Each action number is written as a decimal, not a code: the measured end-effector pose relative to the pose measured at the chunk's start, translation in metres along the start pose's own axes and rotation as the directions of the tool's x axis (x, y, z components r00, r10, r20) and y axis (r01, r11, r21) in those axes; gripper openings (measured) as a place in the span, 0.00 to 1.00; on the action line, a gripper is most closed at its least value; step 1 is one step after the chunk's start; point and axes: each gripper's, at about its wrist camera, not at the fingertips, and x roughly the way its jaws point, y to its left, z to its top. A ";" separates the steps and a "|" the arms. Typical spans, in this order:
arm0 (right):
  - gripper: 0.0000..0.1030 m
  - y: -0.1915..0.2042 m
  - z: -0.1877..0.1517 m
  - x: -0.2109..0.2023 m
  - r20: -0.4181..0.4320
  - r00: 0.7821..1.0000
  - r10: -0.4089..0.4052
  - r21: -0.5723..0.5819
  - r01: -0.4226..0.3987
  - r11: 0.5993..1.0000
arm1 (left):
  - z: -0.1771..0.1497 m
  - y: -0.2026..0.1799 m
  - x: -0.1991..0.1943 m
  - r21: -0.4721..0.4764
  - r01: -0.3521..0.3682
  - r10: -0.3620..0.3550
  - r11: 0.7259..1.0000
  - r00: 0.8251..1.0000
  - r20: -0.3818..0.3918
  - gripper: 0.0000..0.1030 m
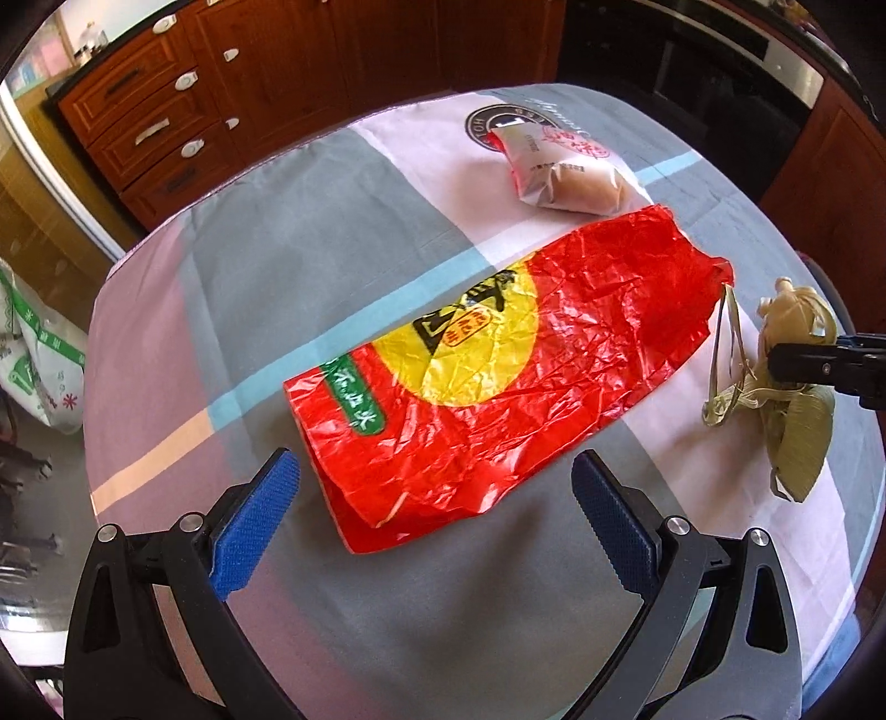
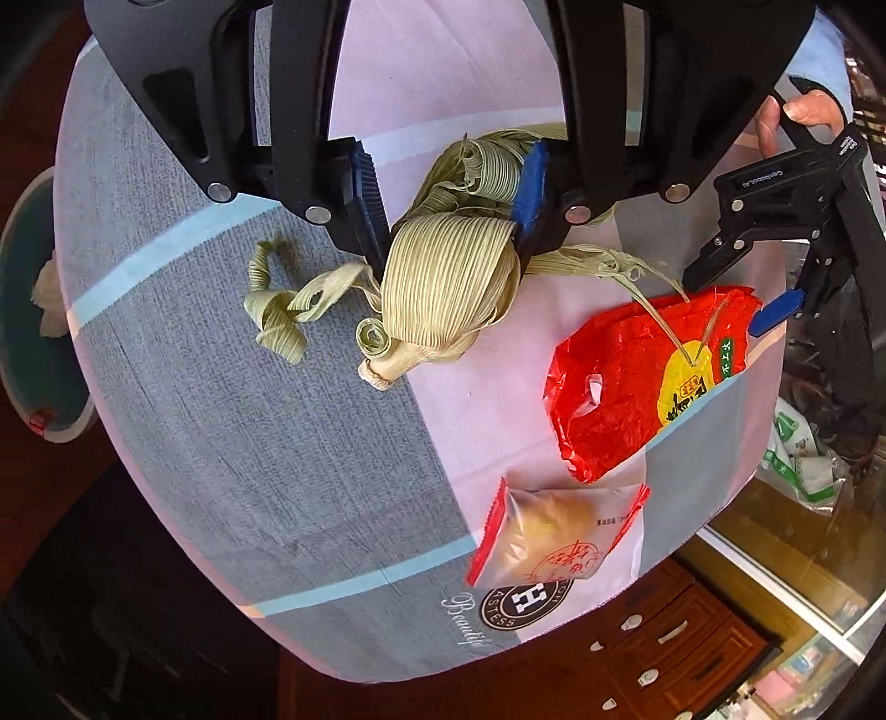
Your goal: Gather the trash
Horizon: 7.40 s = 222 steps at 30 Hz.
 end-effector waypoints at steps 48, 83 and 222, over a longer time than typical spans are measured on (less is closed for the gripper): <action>0.37 -0.102 0.008 -0.029 0.064 0.995 0.070 0.115 -0.077 0.990 | 0.050 -0.078 0.002 0.063 0.016 -0.012 0.998 0.998 -0.068 0.15; 0.37 -0.259 -0.071 -0.156 0.322 0.945 0.062 0.295 -0.163 0.942 | 0.042 -0.278 -0.114 0.177 0.197 -0.213 0.964 0.974 0.081 0.06; 0.93 -0.267 -0.157 -0.134 0.070 0.958 -0.277 0.278 0.248 0.928 | -0.012 -0.320 -0.074 0.184 0.154 -0.154 0.971 0.988 -0.014 0.96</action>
